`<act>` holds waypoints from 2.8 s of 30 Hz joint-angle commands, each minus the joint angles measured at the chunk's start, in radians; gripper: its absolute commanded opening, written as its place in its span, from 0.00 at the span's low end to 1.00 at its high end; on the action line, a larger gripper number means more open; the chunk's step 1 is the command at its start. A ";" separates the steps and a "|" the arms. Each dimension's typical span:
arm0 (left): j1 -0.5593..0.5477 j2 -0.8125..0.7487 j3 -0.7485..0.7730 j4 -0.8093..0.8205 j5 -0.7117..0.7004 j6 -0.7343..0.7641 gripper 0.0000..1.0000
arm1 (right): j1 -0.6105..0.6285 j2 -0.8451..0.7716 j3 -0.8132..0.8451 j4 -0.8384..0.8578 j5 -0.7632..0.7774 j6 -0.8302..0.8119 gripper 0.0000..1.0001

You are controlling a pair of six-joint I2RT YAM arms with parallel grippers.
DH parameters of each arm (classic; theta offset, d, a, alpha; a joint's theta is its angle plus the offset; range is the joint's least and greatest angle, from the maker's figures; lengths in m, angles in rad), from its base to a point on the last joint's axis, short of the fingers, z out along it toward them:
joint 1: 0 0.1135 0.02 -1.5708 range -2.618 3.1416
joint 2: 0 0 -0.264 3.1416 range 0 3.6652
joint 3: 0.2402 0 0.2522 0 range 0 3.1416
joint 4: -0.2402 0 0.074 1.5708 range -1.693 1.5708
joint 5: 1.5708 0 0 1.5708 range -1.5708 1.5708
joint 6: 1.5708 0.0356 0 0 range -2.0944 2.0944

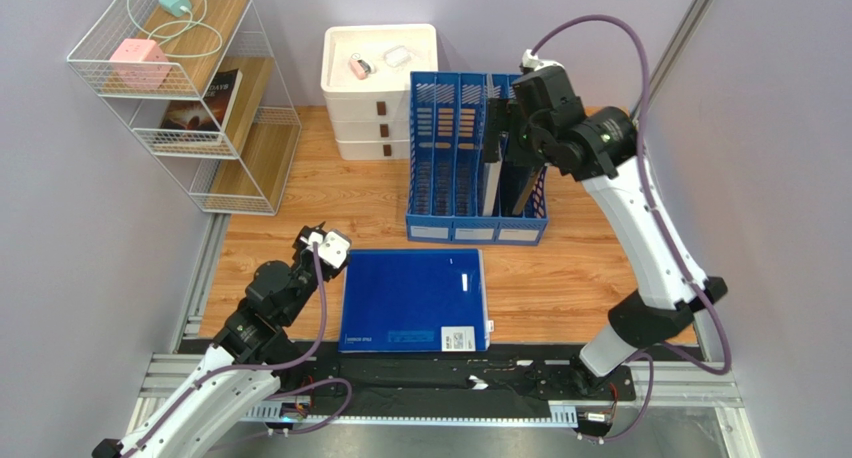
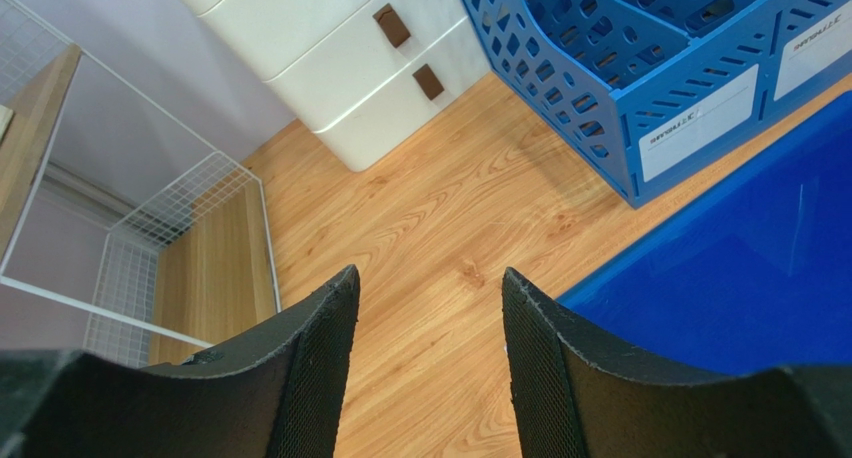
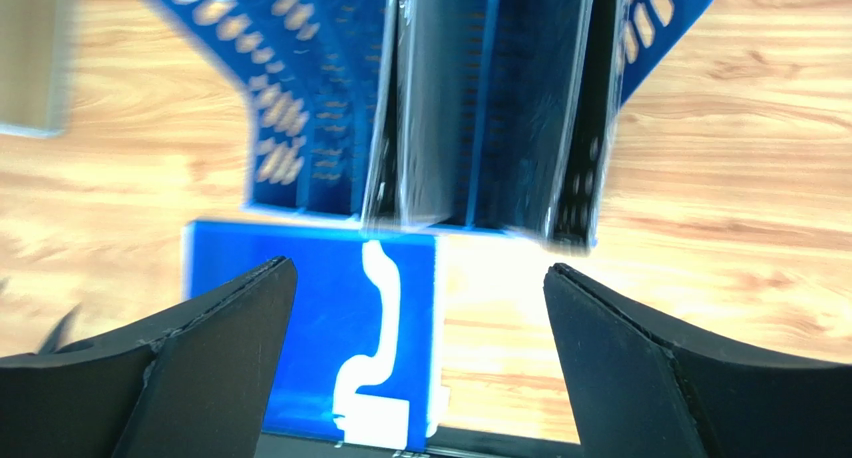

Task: Organize the desk
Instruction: Place the folder in the storage box, then pick up the folder from the corner of the board.

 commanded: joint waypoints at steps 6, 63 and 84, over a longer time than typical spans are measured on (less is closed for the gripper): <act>0.005 0.091 0.022 -0.009 0.053 0.036 0.61 | 0.201 -0.461 -0.639 0.099 -0.043 0.245 1.00; -0.039 0.502 -0.132 -0.078 0.121 0.449 0.52 | 0.523 -0.920 -1.958 1.110 -0.286 0.911 1.00; -0.132 0.592 -0.096 -0.079 0.104 0.404 0.51 | 0.575 -0.898 -1.925 1.351 -0.208 0.923 0.94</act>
